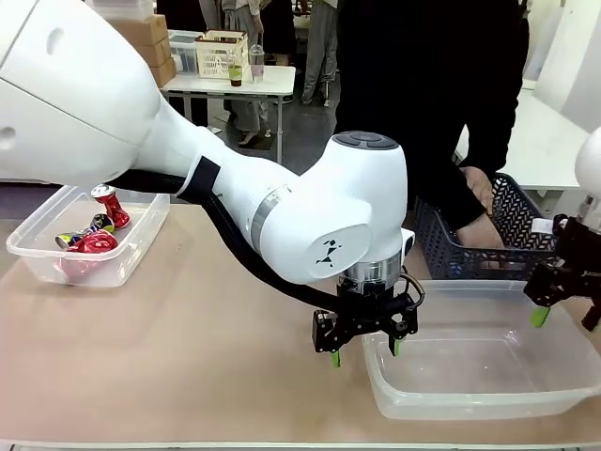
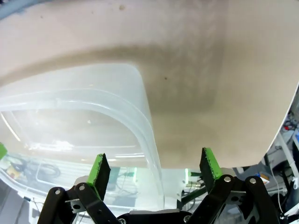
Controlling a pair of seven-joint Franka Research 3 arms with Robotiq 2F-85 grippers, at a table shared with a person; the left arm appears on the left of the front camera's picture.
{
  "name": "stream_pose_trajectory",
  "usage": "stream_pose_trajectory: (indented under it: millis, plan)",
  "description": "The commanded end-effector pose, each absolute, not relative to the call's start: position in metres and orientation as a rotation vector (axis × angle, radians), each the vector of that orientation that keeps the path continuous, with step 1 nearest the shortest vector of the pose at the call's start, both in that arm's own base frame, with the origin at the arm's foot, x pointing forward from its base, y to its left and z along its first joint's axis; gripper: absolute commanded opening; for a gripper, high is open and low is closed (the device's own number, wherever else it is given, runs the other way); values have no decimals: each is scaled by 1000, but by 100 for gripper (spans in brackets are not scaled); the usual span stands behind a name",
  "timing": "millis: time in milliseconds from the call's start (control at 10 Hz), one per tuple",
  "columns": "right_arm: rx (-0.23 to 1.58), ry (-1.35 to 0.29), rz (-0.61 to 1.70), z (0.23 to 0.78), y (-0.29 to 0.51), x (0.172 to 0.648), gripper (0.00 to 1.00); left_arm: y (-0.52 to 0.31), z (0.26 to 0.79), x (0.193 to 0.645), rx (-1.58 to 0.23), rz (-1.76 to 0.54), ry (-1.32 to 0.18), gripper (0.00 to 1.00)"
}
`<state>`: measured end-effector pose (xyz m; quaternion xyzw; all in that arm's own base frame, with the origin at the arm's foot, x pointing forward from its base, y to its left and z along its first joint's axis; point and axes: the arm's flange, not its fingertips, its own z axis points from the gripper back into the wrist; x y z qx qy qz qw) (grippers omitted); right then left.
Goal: Sort the waste into each basket.
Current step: Pick up the Organizing box on the right side of the table and lift it.
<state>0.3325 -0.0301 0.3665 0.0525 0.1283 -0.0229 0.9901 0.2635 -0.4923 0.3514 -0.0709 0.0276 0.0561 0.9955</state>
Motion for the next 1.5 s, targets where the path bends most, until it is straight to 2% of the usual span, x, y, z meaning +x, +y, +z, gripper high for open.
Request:
stream_pose_trajectory:
  millis: [0, 300, 400, 500, 600, 700, 800, 900, 1000, 1100, 1400]
  plan:
    - [116, 277, -46, 337, -21, 294, 100, -492, 347, 260, -162, 132, 30, 100]
    - [44, 266, -53, 347, -20, 287, 100, -491, 347, 261, -169, 115, 35, 100]
    - [56, 288, -11, 345, -19, 286, 80, -490, 348, 262, -168, 103, 24, 100]
    - [69, 282, -17, 345, -19, 284, 44, -489, 348, 261, -164, 106, 32, 40]
    - [55, 266, -16, 347, -18, 282, 24, -489, 348, 262, -168, 102, 31, 40]
    - [45, 265, -7, 349, -16, 280, 0, -487, 350, 262, -183, 100, 33, 0]
    - [41, 262, -3, 349, -14, 278, 0, -486, 353, 263, -192, 99, 28, 38]
    - [47, 256, -6, 349, -14, 277, 0, -484, 355, 263, -197, 98, 19, 0]
    - [50, 259, -7, 348, -13, 276, 6, -483, 358, 263, -203, 95, 16, 0]
    - [55, 259, -9, 347, -14, 276, 0, -482, 359, 262, -206, 94, 11, 0]
    - [57, 261, -17, 347, -16, 275, 0, -479, 364, 259, -206, 87, -4, 0]
